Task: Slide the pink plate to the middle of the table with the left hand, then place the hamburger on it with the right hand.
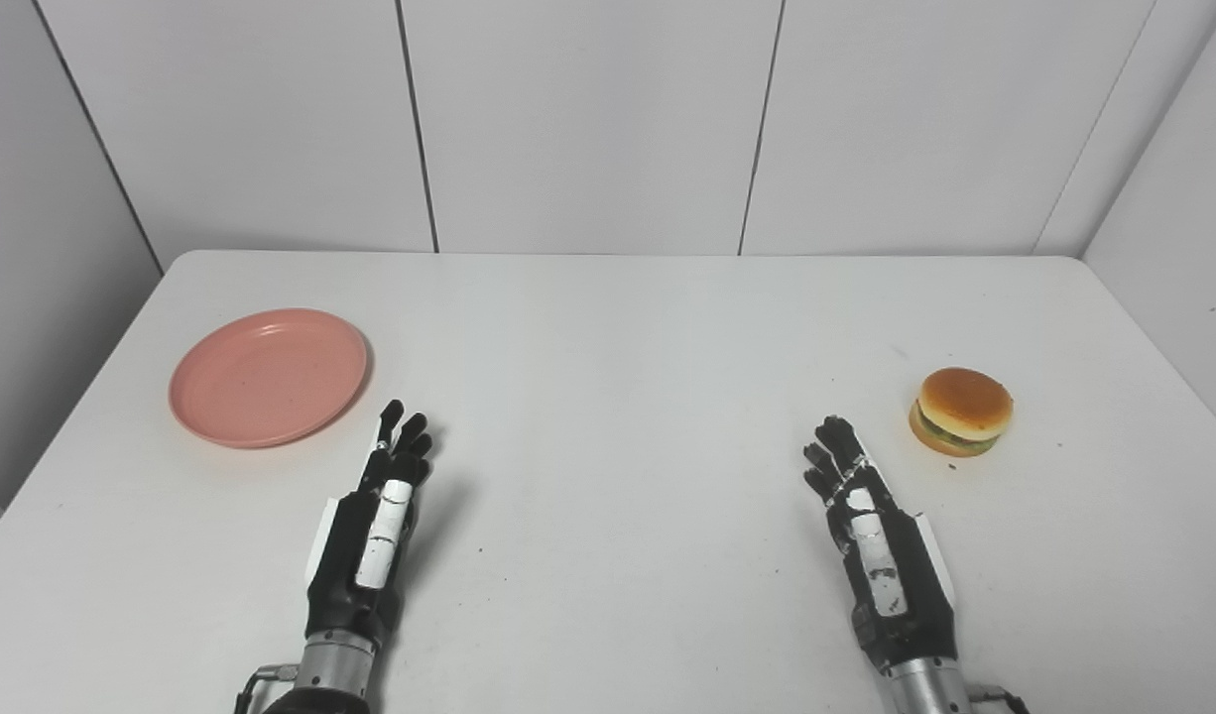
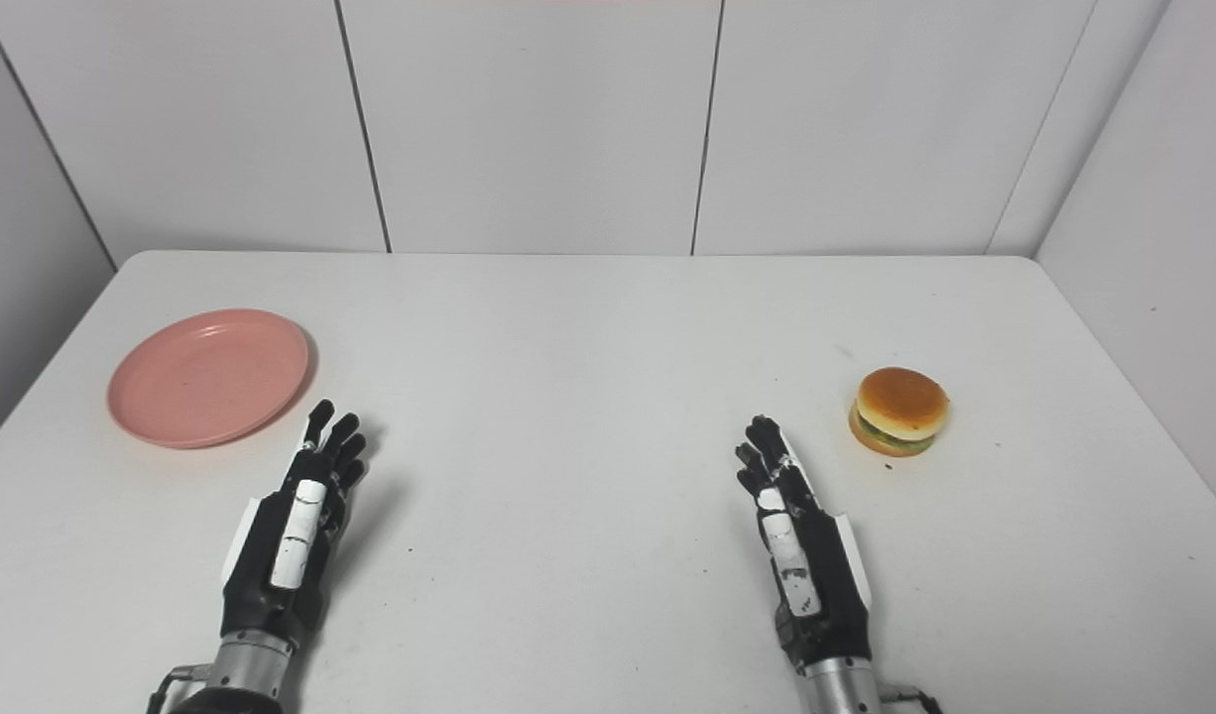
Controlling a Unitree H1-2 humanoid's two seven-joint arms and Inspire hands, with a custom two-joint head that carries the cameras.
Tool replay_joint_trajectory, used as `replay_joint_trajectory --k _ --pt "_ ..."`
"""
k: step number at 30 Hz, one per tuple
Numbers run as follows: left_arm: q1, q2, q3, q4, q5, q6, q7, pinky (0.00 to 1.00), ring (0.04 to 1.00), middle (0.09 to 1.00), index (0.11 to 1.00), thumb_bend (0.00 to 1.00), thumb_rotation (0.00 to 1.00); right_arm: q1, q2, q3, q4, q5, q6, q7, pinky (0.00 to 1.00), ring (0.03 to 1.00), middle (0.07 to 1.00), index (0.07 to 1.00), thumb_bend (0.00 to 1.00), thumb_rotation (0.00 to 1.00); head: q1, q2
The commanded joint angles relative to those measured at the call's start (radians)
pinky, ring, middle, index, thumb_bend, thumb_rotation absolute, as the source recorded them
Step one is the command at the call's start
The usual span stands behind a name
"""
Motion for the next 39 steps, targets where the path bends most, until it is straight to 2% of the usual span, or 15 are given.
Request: replay_joint_trajectory --k 1,39 --pt "-0.023 0.007 0.008 0.053 0.000 0.017 -0.004 0.99 0.974 0.972 1.000 0.76 0.84 -0.007 -0.001 0.005 0.047 -0.005 0.049 -0.005 0.96 0.939 0.950 0.925 0.80 0.85 0.001 0.001" --pt "-0.027 0.010 0.009 0.065 -0.001 0.011 -0.010 1.00 0.978 0.976 1.000 0.75 0.85 -0.008 0.000 0.006 0.051 -0.003 0.053 -0.004 0.96 0.939 0.950 0.920 0.80 0.84 0.003 -0.005"
